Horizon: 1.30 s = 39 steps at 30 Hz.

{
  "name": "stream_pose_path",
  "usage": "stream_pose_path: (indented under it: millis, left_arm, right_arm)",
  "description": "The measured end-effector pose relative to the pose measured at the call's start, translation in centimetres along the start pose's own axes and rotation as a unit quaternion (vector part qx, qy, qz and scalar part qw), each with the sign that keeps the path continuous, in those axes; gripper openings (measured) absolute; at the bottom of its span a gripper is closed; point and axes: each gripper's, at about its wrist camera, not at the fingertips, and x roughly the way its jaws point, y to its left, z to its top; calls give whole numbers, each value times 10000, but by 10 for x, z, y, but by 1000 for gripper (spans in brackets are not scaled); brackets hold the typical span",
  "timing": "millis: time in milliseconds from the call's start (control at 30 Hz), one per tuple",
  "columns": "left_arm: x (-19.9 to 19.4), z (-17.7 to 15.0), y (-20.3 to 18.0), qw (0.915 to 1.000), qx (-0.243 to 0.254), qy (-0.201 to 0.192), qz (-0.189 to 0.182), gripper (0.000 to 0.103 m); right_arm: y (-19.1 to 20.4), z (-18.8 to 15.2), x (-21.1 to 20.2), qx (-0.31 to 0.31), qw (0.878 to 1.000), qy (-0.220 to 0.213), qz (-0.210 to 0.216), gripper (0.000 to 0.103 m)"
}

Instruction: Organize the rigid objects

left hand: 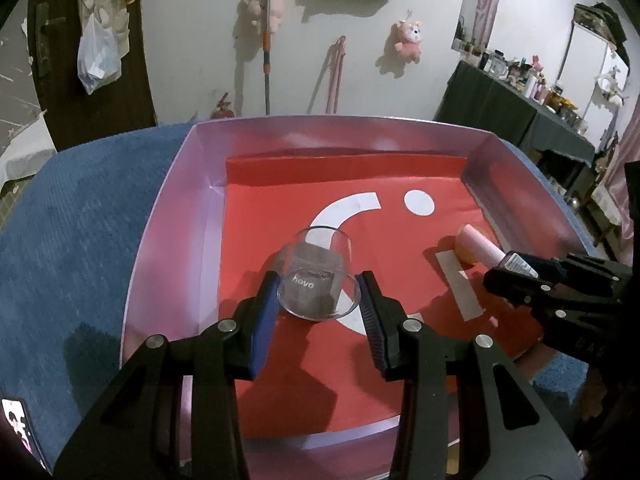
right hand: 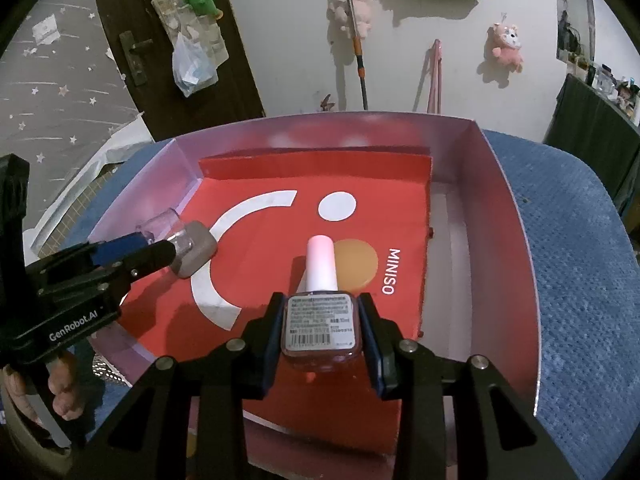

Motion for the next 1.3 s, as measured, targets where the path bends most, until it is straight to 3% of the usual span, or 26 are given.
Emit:
stream_pose_path:
  millis: [300,433,733,1300]
  left_arm:
    - [1,-6,0,9998,45,203,-47,38]
    - [1,-10,-3,9989,80,313,-325,38]
    - [12,-10,-13,9963,313,618,-511,38]
    - [26,4,1,9976,127,657,-182,38]
  right_arm:
    - [4,0,6,-47,9999,109,43,38]
    - [13,-1,7,-200,9996,146,144,38]
    - [17,-4,18,-241,9989,375,171,38]
    - [7,8,27,-46,9995,286,-134,38]
